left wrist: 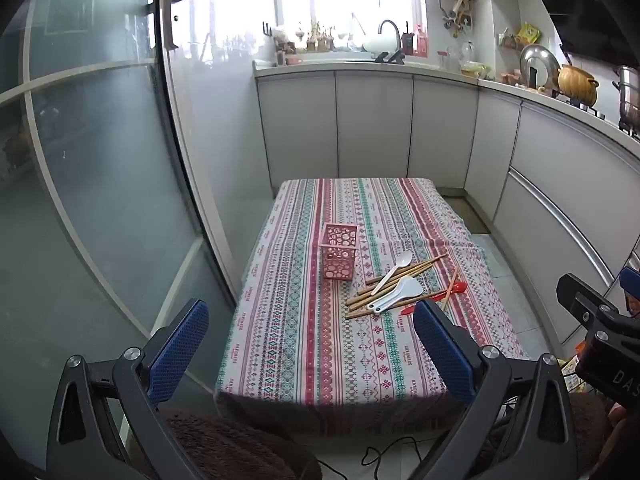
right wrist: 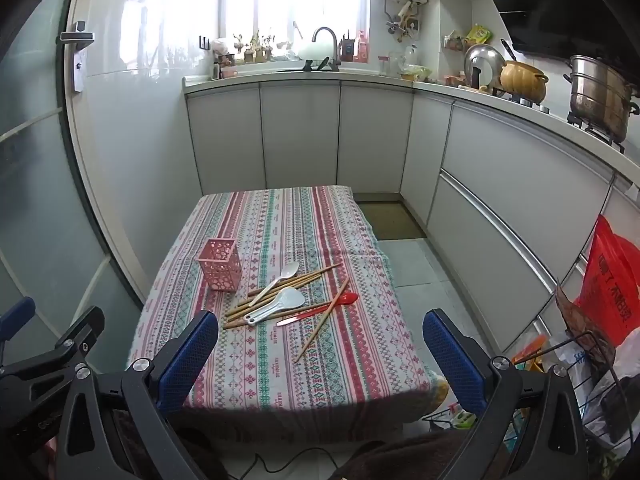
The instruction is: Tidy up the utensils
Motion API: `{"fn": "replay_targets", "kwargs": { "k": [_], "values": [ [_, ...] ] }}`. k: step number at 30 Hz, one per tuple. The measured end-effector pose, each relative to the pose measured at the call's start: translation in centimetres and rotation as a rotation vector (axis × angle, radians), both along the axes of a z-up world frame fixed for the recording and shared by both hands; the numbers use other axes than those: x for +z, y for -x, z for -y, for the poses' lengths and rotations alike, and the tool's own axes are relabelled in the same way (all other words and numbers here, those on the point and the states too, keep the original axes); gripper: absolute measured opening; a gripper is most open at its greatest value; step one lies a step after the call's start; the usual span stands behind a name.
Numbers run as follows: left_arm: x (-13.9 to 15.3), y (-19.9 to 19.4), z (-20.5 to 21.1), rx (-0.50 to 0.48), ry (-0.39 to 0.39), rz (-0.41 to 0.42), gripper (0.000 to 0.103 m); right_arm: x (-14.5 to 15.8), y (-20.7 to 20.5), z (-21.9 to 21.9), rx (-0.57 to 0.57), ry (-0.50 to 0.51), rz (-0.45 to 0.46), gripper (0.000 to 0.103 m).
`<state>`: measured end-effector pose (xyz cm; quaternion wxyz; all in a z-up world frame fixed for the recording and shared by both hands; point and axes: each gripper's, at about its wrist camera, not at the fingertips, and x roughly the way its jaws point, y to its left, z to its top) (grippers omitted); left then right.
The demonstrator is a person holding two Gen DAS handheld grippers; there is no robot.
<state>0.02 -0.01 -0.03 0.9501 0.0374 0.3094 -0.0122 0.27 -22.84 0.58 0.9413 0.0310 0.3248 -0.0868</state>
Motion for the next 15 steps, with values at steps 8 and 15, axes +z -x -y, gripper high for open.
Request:
{"fn": "replay_targets", "kwargs": {
  "k": [8,15],
  "values": [
    [0.02,0.05,0.05,0.001,0.0,0.006,0.103,-0.03,0.06,-0.13,0.005,0.001,0.001,0.103],
    [0.21,0.54,0.09,0.001,0.002,0.007,0.103,0.01,0.16,0.06,-0.004,-0.002,0.006,0.103]
  ]
}}
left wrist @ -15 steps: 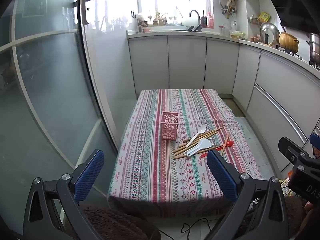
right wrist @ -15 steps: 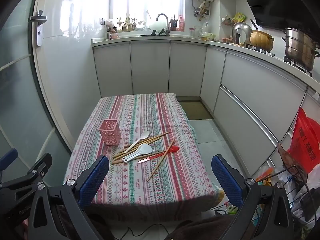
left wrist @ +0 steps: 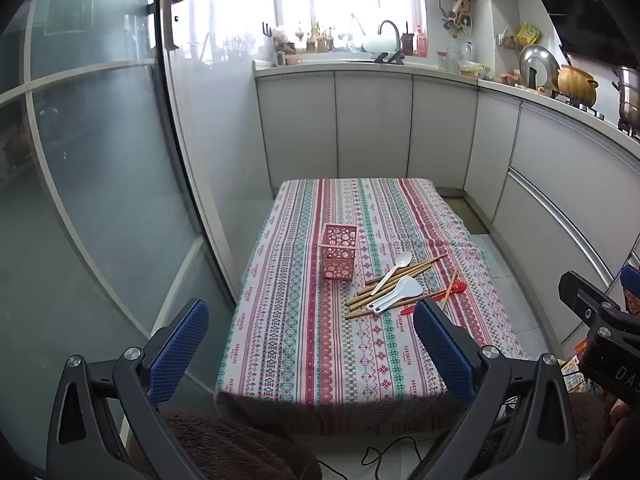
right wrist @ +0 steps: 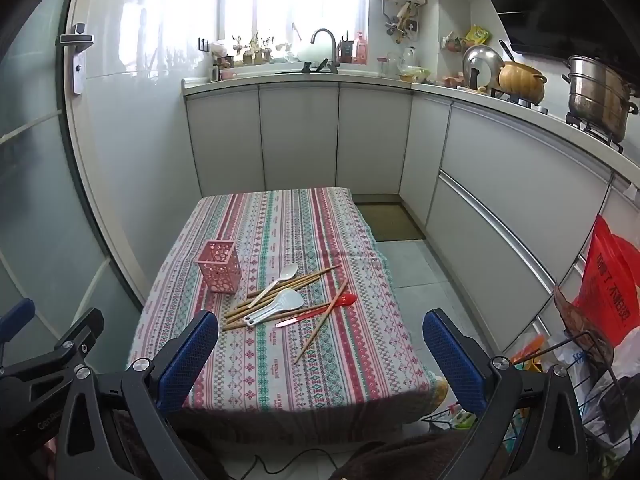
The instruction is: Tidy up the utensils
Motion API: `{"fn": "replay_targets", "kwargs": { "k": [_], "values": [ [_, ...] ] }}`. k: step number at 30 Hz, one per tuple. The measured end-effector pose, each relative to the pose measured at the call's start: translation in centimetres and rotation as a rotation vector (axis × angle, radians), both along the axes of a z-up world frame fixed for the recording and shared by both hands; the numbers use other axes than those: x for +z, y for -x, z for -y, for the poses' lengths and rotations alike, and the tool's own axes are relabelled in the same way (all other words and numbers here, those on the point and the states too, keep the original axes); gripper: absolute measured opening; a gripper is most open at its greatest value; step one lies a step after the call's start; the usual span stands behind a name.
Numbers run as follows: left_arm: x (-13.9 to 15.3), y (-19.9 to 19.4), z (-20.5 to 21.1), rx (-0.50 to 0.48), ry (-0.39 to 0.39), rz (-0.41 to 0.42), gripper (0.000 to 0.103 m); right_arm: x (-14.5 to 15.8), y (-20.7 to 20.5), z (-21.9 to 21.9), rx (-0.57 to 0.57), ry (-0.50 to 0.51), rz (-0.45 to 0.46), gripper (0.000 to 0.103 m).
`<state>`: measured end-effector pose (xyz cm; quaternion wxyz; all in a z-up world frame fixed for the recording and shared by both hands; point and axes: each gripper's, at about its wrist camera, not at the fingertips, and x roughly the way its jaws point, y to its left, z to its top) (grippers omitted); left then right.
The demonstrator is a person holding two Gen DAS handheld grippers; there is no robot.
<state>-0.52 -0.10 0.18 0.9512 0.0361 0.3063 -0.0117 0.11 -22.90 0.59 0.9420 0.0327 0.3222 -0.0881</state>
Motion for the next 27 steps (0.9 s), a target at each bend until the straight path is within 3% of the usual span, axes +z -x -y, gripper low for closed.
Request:
{"fn": "replay_targets", "kwargs": {
  "k": [27],
  "values": [
    [0.07,-0.22,-0.23,0.006,0.005,0.006,0.103,0.87,0.44,0.48,-0.019,0.008,0.025,0.103]
  ]
}}
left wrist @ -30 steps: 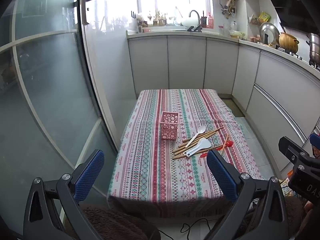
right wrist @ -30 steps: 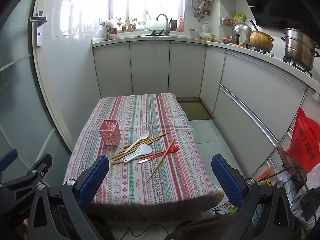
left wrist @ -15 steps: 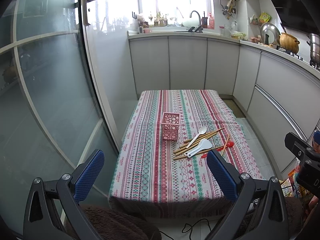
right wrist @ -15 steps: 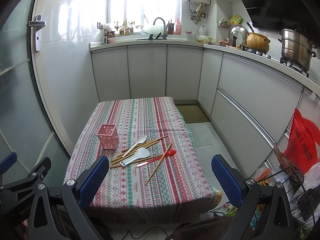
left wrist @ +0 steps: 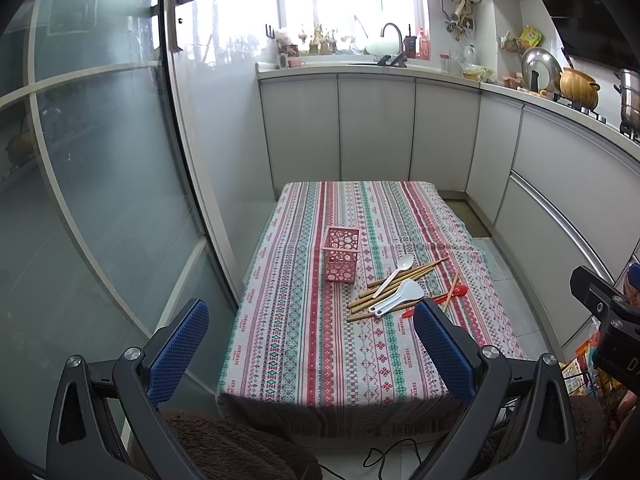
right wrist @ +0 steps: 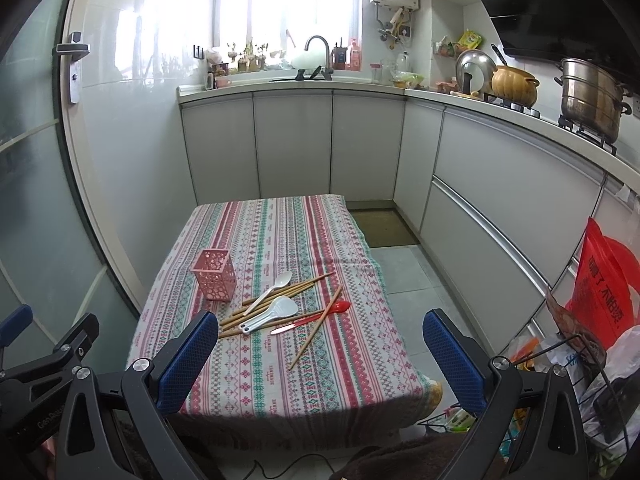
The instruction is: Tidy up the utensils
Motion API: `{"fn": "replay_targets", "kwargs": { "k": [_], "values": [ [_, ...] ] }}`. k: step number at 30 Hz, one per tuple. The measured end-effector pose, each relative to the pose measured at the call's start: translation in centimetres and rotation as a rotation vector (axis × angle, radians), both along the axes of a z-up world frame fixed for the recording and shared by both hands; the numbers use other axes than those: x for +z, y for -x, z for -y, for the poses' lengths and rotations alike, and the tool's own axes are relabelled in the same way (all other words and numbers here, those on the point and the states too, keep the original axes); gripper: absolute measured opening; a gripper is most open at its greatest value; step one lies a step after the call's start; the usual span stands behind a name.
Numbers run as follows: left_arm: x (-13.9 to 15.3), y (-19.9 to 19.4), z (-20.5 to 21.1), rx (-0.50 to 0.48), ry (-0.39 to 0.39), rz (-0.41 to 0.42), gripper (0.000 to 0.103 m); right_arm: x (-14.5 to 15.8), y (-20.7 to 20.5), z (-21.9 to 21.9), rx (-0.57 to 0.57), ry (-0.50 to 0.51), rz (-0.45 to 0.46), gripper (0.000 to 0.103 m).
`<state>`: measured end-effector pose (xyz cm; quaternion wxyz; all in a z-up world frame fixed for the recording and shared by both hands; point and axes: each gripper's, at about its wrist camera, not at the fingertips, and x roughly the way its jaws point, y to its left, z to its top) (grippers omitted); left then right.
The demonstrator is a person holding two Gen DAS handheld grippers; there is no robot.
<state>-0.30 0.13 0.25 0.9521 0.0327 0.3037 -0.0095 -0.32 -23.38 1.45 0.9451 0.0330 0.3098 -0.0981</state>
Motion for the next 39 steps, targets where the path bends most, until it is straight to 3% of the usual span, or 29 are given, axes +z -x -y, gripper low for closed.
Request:
{"fn": "replay_targets", "kwargs": {
  "k": [39],
  "values": [
    [0.11,0.01,-0.1,0.0,0.002,0.001,0.103,-0.34,-0.11,-0.39,0.005,0.005,-0.011,0.103]
  ]
}}
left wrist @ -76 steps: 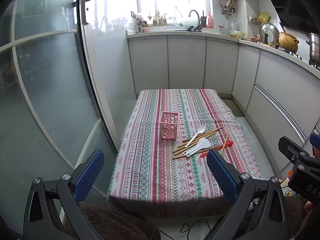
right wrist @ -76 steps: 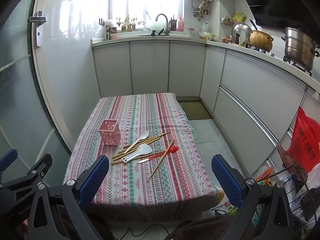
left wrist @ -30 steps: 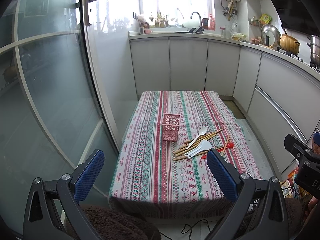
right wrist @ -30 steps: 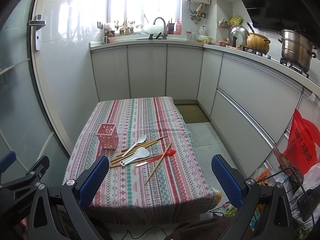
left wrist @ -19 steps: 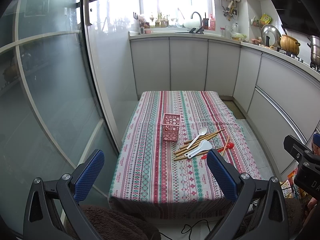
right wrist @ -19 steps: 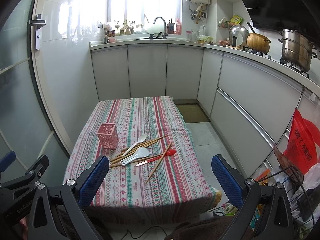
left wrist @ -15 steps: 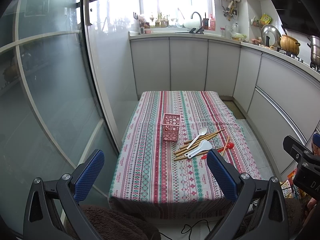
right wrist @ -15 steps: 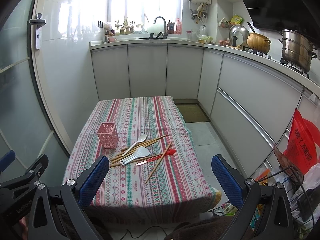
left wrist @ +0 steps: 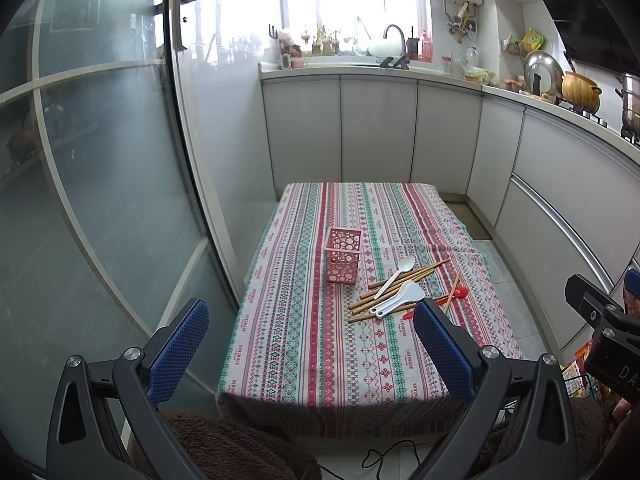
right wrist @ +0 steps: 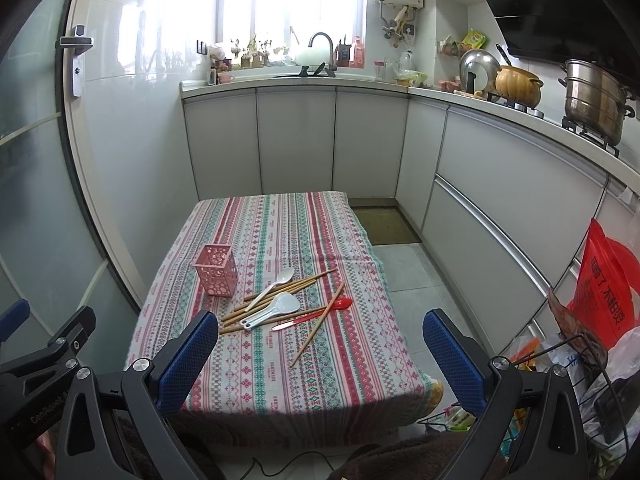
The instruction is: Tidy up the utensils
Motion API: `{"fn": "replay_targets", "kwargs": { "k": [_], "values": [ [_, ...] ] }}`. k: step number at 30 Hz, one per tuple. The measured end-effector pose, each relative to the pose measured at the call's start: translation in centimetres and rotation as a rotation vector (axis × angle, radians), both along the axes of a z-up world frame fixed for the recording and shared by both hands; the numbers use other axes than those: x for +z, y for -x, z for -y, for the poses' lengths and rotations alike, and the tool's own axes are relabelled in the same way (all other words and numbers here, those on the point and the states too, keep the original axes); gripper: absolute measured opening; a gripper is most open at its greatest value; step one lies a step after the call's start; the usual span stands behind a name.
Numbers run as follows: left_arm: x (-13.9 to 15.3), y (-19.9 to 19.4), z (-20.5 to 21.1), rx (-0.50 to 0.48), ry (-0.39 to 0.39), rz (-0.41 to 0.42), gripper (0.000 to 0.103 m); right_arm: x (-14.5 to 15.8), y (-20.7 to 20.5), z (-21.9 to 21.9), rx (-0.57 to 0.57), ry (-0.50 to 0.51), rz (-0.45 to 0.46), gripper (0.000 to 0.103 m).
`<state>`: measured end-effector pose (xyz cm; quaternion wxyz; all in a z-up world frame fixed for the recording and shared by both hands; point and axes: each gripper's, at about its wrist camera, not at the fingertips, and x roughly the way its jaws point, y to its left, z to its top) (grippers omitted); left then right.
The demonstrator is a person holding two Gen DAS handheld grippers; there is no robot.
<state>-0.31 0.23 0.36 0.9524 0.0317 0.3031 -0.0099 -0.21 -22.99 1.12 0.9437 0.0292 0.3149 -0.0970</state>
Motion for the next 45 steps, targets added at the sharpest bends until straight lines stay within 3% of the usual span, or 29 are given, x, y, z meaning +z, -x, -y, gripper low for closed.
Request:
{"fn": "replay_targets", "kwargs": {
  "k": [15,22,30,34,36,41,45],
  "values": [
    [0.0,-0.3,-0.1,0.004,-0.001,-0.003,0.103,-0.3,-0.2,-0.1,0.002,0.001,-0.007,0.103],
    [-0.5,-2.6,0.2,-0.012,0.008,-0.005,0.103,-0.6,-1.6,0.4,-0.006,0.014,-0.016,0.103],
    [-3.3,-9.7,1.3,-0.149,0.072,-0.041,0.103,-2.1,-7.0,4.0,-0.042,0.019,-0.069,0.103],
    [-5.5,-14.4,3.1,-0.193,0.013,-0.089,0.103,-4.4,-11.4,6.5,-0.033,-0.026,-0.152,0.103],
    [-6.7,-17.0,4.5,-0.237,-0.025,-0.145,0.103,-5.7,-13.6,7.7,-0.035,-0.046,-0.191,0.103],
    [-9.1,-22.5,7.3,-0.308,-0.007,-0.284,0.103,-9.5,-19.7,10.6,0.0,-0.17,-0.335,0.103],
    [-11.0,-26.5,10.2,-0.355,-0.018,-0.364,0.098,-12.8,-23.1,12.3,-0.012,-0.188,-0.399,0.103]
  ]
}}
